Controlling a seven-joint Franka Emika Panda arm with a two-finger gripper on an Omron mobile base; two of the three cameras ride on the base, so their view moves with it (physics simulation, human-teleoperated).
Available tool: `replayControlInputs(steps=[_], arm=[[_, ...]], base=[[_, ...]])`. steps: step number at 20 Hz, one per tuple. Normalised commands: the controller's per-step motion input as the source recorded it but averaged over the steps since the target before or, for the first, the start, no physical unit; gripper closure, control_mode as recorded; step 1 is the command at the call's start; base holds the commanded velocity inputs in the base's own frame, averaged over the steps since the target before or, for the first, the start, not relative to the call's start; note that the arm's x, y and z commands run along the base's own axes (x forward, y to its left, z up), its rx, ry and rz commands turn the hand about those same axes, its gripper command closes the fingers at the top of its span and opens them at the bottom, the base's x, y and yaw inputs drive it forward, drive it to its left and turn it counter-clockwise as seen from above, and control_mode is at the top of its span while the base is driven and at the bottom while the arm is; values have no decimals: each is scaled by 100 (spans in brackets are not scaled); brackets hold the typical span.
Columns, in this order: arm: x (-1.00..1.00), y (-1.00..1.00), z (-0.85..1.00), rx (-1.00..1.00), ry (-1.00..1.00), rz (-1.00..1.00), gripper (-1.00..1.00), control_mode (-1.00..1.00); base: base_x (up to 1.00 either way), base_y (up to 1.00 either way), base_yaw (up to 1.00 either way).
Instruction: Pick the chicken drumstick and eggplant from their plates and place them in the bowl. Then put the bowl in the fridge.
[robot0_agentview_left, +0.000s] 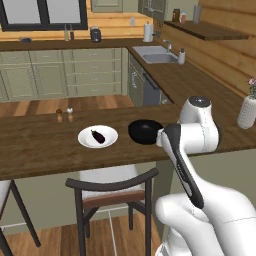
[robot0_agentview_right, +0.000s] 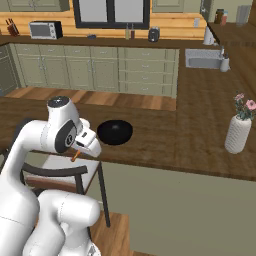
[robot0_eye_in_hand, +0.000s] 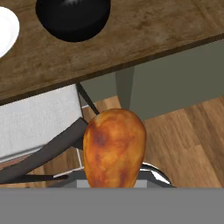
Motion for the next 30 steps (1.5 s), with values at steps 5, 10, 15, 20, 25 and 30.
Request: replayControlInputs(steps=[5, 10, 15, 20, 25, 30], arm=[[100, -8, 7, 0, 4, 7, 100, -100], [100, -38, -3, 5, 1, 16, 100, -100], [100, 0, -6, 1, 1, 11, 100, -100], [100, 3, -34, 0, 0, 7, 100, -100], [100, 0, -47, -1, 0, 1, 100, -100], [100, 2, -31, -2, 0, 0, 100, -100]], base=[[0, 0, 0], [0, 0, 0], [0, 0, 0], [0, 0, 0], [0, 0, 0], [0, 0, 0]])
